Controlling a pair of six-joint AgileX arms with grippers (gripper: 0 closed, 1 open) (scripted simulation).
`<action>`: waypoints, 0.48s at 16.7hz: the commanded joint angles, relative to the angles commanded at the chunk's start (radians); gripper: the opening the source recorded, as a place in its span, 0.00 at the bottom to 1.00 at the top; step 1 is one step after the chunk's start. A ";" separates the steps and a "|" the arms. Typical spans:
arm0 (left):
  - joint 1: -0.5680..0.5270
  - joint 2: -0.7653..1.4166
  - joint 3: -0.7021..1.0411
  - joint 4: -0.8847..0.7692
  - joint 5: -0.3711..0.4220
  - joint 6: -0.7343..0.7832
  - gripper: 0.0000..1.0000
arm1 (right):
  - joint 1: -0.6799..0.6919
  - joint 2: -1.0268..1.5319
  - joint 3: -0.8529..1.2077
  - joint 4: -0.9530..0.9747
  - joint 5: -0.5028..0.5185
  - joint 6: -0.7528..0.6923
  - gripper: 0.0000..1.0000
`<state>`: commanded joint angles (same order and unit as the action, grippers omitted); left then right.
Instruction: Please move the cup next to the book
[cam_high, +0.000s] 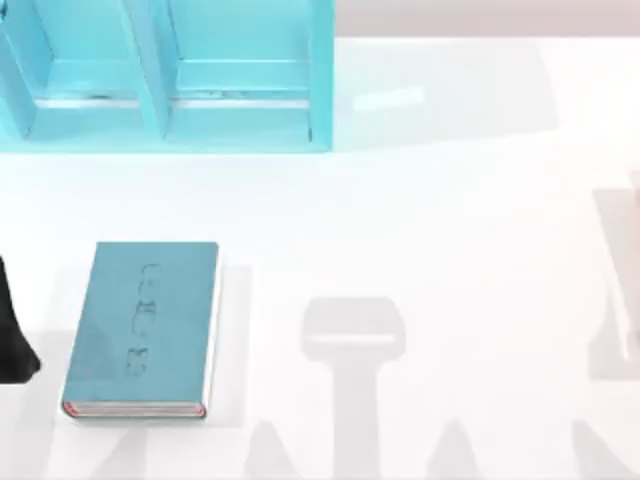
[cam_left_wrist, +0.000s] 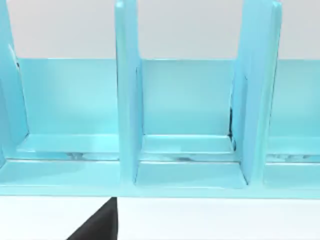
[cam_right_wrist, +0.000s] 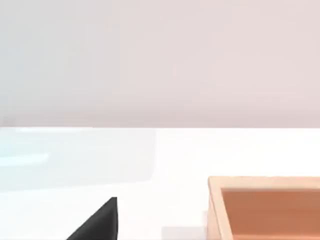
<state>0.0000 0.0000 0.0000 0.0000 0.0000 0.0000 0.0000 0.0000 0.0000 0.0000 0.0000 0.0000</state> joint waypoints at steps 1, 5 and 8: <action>0.000 0.000 0.000 0.000 0.000 0.000 1.00 | 0.000 0.000 0.000 0.000 0.000 0.000 1.00; 0.054 0.052 0.057 -0.052 0.005 0.058 1.00 | 0.000 0.000 0.000 0.000 0.000 0.000 1.00; 0.170 0.179 0.202 -0.176 0.017 0.207 1.00 | 0.000 0.000 0.000 0.000 0.000 0.000 1.00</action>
<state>0.1701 0.1790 0.2019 -0.1764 0.0167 0.2067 0.0000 0.0000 0.0000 0.0000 0.0000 0.0000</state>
